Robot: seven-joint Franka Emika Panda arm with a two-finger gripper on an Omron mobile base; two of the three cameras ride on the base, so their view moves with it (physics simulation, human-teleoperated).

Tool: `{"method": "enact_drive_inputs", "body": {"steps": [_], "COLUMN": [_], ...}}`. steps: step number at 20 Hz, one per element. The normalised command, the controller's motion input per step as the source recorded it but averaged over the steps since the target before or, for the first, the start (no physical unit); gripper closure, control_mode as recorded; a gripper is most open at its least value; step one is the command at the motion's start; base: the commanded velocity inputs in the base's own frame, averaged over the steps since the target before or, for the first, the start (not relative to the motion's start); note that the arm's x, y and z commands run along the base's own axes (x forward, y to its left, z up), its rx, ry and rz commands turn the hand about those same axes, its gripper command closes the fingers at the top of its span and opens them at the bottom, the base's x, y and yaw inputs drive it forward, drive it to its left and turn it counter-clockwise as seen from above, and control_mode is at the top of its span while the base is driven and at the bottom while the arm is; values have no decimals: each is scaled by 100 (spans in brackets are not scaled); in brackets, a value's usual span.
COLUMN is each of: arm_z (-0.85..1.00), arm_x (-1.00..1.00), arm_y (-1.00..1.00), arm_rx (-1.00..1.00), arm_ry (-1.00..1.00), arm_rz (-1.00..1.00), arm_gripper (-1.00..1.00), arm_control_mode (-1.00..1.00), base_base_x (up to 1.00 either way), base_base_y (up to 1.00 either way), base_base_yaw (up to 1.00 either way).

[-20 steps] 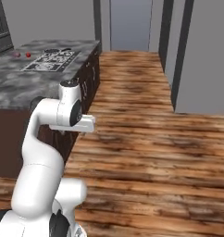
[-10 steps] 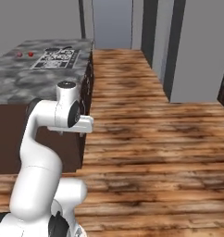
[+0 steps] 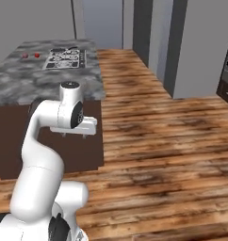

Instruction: Place the pan on the rear right burner on the stove. Then place the tomato and the onion in the pan and turn on the rear right burner.

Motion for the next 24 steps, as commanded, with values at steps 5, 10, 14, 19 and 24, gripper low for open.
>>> {"method": "enact_drive_inputs", "body": {"steps": [5, 10, 14, 19, 24], "arm_z": [0, 0, 0, 0, 0], "arm_x": [0, 0, 0, 0, 0], "arm_y": [0, 0, 0, 0, 0], "arm_rx": [0, 0, 0, 0, 0], "arm_ry": [0, 0, 0, 0, 0], "arm_rz": [0, 0, 0, 0, 0], "arm_gripper": [-100, -100, -100, -100, -100], "arm_control_mode": [100, 100, 100, 100, 100], "base_base_x": [-53, -29, 0, 0, -10], "base_base_y": [100, 100, 100, 86, 95], "base_base_yaw": [-24, -39, -50, -63, -55]}}
